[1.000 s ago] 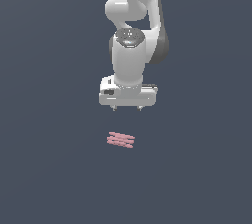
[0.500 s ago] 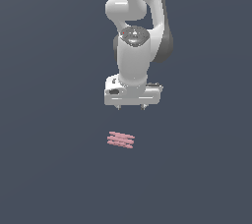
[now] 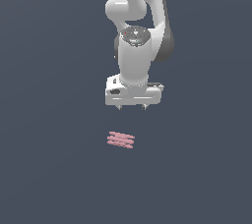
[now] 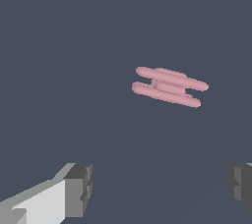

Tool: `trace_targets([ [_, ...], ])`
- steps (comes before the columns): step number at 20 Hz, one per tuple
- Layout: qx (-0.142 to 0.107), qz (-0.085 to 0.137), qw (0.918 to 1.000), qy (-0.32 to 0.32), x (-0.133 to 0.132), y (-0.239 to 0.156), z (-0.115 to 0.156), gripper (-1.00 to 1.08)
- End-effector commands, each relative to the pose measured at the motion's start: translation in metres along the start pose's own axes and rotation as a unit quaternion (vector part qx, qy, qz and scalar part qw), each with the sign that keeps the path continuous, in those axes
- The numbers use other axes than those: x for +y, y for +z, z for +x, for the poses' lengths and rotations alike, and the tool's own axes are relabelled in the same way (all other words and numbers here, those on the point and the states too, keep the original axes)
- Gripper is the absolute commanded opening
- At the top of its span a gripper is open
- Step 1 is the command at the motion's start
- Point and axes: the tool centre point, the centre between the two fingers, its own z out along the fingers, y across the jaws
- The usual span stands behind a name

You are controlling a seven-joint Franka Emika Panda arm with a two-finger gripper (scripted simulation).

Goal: Pick up the object and move it to a goal position.

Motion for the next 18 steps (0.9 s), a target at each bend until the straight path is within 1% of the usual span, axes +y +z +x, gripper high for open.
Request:
trace_targets([
  [1,0.000,0.000,1.0000,-0.005,0.000,0.001,0.001,1.00],
  [6,-0.001,-0.002,0.9996,-0.030,0.002,0.004,0.004,1.00],
  [11,-0.003,-0.003,0.9976,-0.069,0.004,0.010,0.008,1.00],
  [15,-0.005,-0.005,0.9938,-0.111,0.007,0.016,0.014,1.00],
  [18,-0.007,-0.006,0.9888,-0.149,0.009,0.022,0.018,1.00],
])
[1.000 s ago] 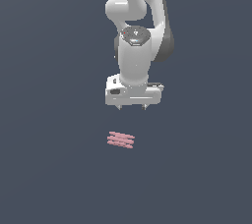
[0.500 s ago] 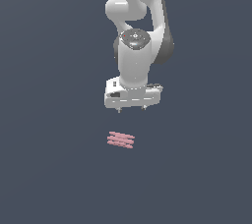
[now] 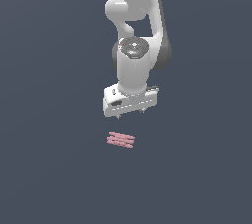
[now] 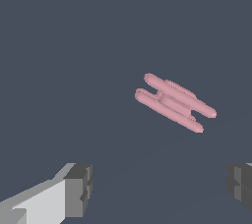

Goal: Pick up the object and move it to a goal position.

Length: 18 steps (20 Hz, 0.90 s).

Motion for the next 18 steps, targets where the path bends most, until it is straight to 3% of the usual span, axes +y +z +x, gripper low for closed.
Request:
trace_targets([
  [1,-0.002,-0.001,0.9995,-0.033,0.003,0.005,0.003,1.00],
  [9,-0.006,-0.001,0.9901,-0.140,0.013,0.021,0.013,1.00],
  [18,-0.009,0.000,0.9663,-0.257,0.025,0.040,0.023,1.00],
])
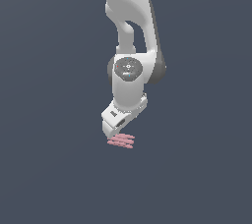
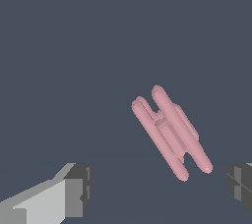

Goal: Pick up the object and move it to a goal position.

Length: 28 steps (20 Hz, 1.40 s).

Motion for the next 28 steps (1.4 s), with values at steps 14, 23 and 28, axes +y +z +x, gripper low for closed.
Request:
trace_targets([
  [14,0.000,0.005,0.9799,-0.199,0.026,0.032,0.004,1.00],
  [23,0.003,0.006,0.9628,-0.270,0.036,0.045,0.004,1.00],
  [28,0.003,0.007,0.9578,-0.287,0.038,0.047,0.004,1.00],
])
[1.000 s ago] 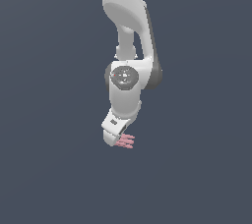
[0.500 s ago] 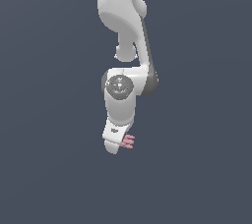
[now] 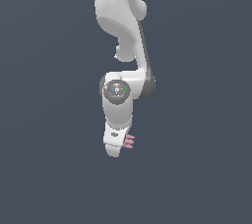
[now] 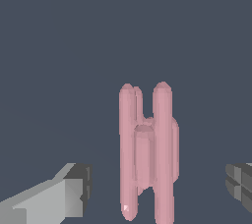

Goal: Pick up the object and move it to a goal position.

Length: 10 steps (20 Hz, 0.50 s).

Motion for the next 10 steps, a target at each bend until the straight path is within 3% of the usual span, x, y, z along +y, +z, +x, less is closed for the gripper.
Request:
trace_targets([
  [1,0.000,0.000,1.0000,-0.007,0.001,0.001,0.000,1.00],
  [10,0.000,0.000,1.0000,-0.007,0.000,0.016,0.000,1.00],
])
